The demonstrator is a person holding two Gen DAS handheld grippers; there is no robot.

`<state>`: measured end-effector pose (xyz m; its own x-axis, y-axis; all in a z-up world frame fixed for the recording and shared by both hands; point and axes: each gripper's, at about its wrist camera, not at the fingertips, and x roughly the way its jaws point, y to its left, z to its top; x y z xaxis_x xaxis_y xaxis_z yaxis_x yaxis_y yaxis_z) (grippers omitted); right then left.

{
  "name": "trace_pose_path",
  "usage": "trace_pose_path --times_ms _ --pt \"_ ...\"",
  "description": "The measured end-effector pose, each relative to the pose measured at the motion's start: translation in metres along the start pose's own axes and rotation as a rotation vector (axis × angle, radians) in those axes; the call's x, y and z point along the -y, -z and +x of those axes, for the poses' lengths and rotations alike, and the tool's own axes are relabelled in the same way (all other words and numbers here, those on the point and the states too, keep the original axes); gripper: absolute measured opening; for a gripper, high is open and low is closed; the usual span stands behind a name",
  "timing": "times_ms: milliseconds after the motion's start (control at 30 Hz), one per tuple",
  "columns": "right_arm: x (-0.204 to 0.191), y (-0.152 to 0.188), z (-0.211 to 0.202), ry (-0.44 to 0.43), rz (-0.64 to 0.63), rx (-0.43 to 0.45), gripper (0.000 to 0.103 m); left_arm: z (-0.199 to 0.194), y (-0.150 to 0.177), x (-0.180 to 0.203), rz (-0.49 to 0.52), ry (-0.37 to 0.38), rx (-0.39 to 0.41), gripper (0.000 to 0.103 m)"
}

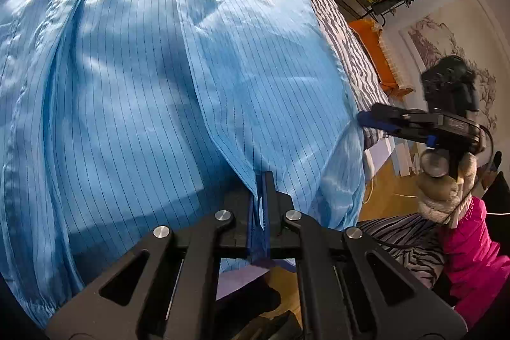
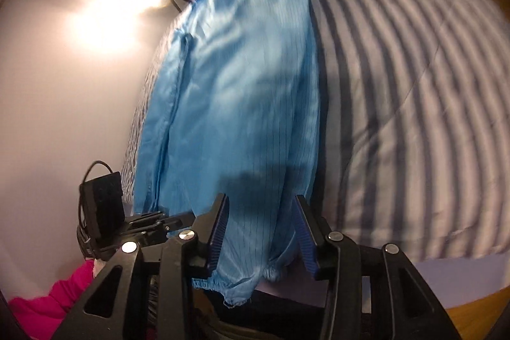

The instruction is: Fold large clothes

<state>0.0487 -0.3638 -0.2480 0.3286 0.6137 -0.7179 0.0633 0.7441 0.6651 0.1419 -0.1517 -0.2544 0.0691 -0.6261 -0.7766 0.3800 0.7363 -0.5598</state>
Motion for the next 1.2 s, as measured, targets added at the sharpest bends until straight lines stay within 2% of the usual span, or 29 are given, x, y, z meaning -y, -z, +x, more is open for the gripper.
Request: trace_pose_path --times_ms 133,233,300,367,433,600,700,733,800,833,867,967,1067,1200 --pt "0.003 -0.002 0.015 0.07 -0.004 -0.029 0.041 0.0 0.001 0.002 0.009 -0.005 0.01 0.002" --pt "0.006 -0.003 0.014 0.051 0.017 -0.027 0.04 0.001 0.003 0.004 0.018 -0.005 0.012 0.002" --pt "0.005 -0.004 0.014 0.018 0.021 -0.019 0.031 0.0 0.005 0.006 0.021 0.0 0.012 0.002" --pt "0.0 -0.004 0.016 -0.027 0.01 -0.015 0.007 -0.002 0.006 0.008 0.027 0.004 0.012 0.002" --pt "-0.008 -0.002 0.014 0.005 -0.021 0.001 0.0 -0.003 0.008 0.012 0.034 0.014 0.009 0.002" --pt "-0.005 -0.005 -0.009 0.11 -0.017 0.067 0.0 0.008 0.01 0.03 0.087 0.015 -0.013 0.001" --pt "0.012 -0.007 -0.009 0.099 0.037 0.062 0.0 0.015 0.012 0.032 0.104 -0.008 -0.025 0.002" --pt "0.013 -0.006 -0.007 0.093 0.038 0.059 0.004 0.013 0.012 0.031 0.104 -0.007 -0.024 0.002" --pt "0.012 -0.005 -0.006 0.096 0.017 0.049 0.012 0.005 0.012 0.029 0.104 -0.012 -0.019 0.002" --pt "0.011 -0.003 -0.007 0.095 0.009 0.051 0.038 -0.001 0.012 0.027 0.105 -0.021 -0.013 0.002" --pt "0.01 0.0 -0.01 0.087 0.006 0.063 0.05 -0.006 0.012 0.025 0.1 -0.029 -0.012 0.002" --pt "0.009 0.001 -0.009 0.067 -0.013 0.077 0.049 -0.02 0.012 0.022 0.084 -0.029 -0.004 0.002" --pt "0.006 0.0 0.007 0.069 -0.021 0.048 0.044 -0.041 0.012 0.026 0.106 -0.039 0.055 0.002" --pt "0.001 0.0 0.025 0.102 -0.037 0.021 0.026 -0.054 0.003 0.031 0.128 -0.055 0.116 0.002"
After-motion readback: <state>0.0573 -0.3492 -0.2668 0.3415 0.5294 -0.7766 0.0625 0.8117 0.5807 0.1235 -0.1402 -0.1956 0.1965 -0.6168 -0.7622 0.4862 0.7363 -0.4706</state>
